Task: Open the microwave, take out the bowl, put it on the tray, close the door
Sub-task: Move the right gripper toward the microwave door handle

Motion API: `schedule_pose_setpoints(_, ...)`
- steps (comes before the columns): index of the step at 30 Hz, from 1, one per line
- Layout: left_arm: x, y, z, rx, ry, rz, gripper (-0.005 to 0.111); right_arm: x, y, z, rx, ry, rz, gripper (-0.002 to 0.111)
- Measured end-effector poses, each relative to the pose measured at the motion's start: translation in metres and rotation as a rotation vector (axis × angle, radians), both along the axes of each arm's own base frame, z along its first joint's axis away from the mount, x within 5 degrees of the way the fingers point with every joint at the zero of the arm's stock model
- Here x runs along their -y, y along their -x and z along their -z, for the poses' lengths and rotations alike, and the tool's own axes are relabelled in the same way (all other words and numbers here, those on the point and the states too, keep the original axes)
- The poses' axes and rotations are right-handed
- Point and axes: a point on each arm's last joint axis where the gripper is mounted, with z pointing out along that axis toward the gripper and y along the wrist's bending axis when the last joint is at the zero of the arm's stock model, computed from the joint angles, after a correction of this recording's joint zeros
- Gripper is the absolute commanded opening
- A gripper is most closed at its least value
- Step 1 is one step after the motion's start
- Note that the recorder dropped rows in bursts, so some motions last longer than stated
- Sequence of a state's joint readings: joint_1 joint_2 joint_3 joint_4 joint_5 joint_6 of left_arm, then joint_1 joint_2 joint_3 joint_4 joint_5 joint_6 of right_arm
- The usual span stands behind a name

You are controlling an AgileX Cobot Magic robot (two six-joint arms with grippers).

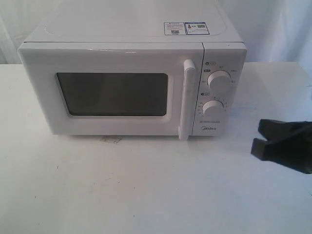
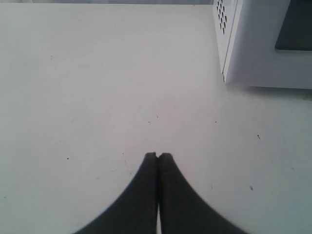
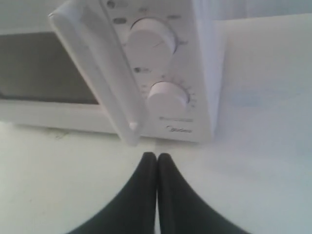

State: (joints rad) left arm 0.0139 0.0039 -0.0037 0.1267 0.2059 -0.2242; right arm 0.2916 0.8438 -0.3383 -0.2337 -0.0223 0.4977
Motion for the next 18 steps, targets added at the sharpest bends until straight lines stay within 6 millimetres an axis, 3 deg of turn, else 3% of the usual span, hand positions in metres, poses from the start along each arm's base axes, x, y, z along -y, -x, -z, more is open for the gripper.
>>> schedule_pose_setpoints(8,0.000,0.000,0.000,0.002,0.000,0.000,0.000,-0.039,0.006,0.004,0.034,0.044,-0.264,0.000)
schedule_pose_setpoints(18,0.000,0.000,0.000,0.002,0.000,0.000,0.000,-0.050,0.009,-0.001,0.059,0.111,-0.351,0.000)
